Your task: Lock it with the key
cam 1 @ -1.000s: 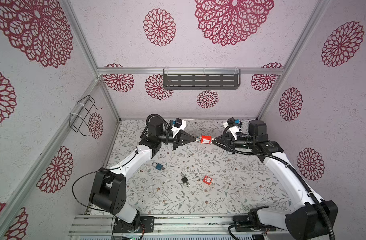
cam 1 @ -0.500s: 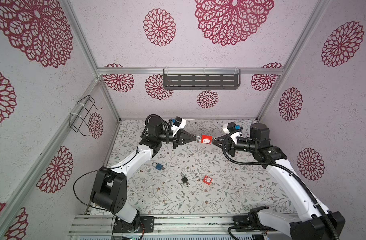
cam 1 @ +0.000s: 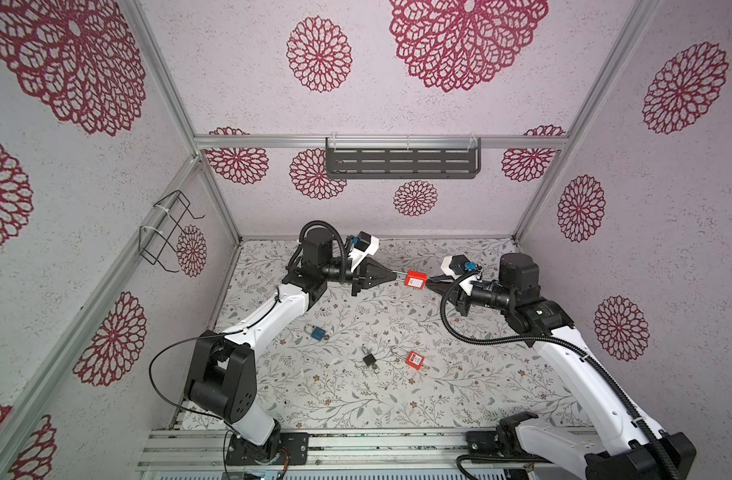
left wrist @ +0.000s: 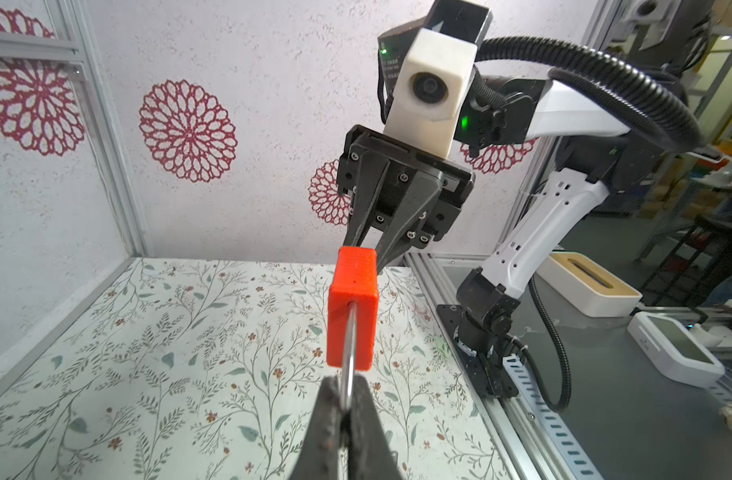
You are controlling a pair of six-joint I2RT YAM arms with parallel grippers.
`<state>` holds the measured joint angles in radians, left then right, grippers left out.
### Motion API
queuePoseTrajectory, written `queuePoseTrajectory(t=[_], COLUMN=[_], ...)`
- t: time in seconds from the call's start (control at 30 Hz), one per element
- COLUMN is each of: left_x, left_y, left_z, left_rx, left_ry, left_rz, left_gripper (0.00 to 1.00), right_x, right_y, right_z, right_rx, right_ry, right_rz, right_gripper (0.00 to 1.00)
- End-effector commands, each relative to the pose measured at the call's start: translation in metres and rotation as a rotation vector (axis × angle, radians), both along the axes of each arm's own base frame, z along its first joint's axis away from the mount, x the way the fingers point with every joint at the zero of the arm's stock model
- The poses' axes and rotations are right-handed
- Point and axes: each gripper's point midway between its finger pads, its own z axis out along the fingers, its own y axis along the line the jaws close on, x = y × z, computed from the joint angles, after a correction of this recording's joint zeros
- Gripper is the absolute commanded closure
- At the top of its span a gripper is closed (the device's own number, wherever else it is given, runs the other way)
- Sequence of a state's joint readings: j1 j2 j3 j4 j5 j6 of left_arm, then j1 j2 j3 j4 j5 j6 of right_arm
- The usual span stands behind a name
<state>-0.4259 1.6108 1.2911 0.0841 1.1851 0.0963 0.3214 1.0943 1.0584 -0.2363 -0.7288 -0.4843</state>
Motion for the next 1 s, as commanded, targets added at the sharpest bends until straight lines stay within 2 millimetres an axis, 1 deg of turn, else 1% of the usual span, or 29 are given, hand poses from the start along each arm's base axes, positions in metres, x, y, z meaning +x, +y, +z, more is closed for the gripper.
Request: queuePoseTrajectory(t=[0.0,0.23,0.33,0.43,0.57,0.63,0.73,0.83,0.93,0.97], left_x=[-0.010,-0.008,-0.007,-0.007,-0.008,-0.010,-0.012,-0.014,-0.016,-0.018], left_y=[0.005,0.005,0.004,0.004,0.004,0.004,0.005,0.005,0.006,0.006], left_z=[-0.008,-0.005,-0.003,-0.002,-0.002,-0.002,-0.001,-0.001,-0.002,-0.003], left_rx=[0.079,0.057,0.052,0.048,0.047,0.046,0.044,0.043,0.051,0.057], left_ry=[-0.041,-0.037,-0.030,-0.029,-0.023,-0.030,-0.037,-0.047,-0.059,-0.061], left_rz=[0.022,0.034,0.034,0.033,0.030,0.027,0.023,0.013,0.007,0.004], left_gripper=[1.00,1.00,1.00,1.00,1.00,1.00,1.00,1.00,1.00,1.00], right_x=[-0.003,0.000,0.000,0.001,-0.001,-0.002,-0.006,-0.011,-0.010,-0.011], right_y=[0.005,0.001,-0.001,-0.005,-0.013,-0.018,-0.020,-0.018,-0.014,-0.013], right_z=[0.008,0.002,0.000,0.001,0.010,0.009,0.003,0.004,0.002,0.003], right_rx=[-0.002,-0.038,-0.058,-0.074,-0.084,-0.111,-0.167,-0.171,-0.196,-0.206], right_ry=[-0.078,-0.123,-0.160,-0.220,-0.287,-0.285,-0.243,-0.179,-0.117,-0.095], right_rz=[0.030,-0.006,-0.023,-0.060,-0.111,-0.129,-0.110,-0.068,-0.028,-0.013], right_gripper=[0.83,0.82,0.79,0.65,0.47,0.43,0.42,0.43,0.47,0.50])
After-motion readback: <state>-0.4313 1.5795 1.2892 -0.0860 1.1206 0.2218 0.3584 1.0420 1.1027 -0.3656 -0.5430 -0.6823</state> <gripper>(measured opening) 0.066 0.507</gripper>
